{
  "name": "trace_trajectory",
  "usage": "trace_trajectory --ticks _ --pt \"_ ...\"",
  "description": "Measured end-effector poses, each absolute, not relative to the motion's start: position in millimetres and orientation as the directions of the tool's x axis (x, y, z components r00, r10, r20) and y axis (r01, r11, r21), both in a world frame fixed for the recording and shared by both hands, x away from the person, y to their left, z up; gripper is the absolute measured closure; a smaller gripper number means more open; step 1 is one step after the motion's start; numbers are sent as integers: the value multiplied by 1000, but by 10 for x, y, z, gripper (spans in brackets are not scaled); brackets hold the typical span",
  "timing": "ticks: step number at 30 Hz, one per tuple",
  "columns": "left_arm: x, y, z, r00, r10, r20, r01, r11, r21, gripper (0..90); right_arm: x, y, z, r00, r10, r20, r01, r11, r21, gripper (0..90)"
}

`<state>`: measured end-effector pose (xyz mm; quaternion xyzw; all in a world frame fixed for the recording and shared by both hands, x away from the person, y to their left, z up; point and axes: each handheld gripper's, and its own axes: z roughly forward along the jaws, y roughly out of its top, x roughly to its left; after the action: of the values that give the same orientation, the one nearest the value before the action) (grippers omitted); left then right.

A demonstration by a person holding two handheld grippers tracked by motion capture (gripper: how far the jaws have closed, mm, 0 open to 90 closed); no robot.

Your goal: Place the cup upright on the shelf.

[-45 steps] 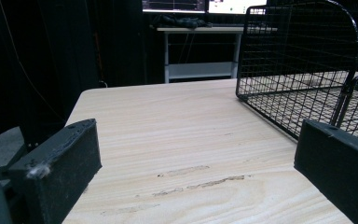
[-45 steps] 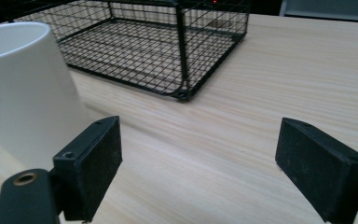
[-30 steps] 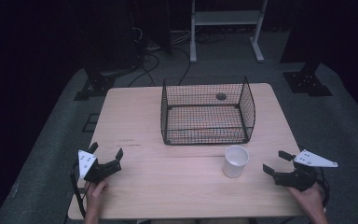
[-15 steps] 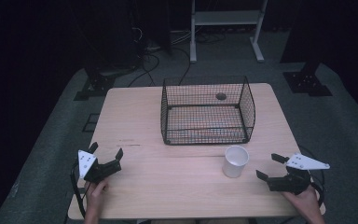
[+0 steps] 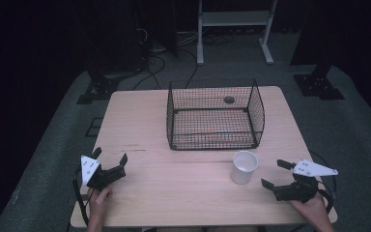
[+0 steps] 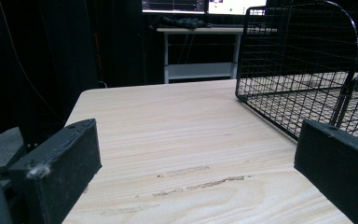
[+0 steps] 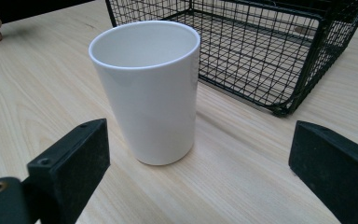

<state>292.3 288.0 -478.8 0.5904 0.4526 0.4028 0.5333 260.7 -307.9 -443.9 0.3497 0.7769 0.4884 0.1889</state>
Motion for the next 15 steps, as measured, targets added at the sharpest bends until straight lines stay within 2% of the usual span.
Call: trace_trajectory --ticks 15 --pt "2923 2882 -4788 267 964 -7 104 -22 994 0 2627 -2941 -4419 -713 700 44 356 307 883 24"
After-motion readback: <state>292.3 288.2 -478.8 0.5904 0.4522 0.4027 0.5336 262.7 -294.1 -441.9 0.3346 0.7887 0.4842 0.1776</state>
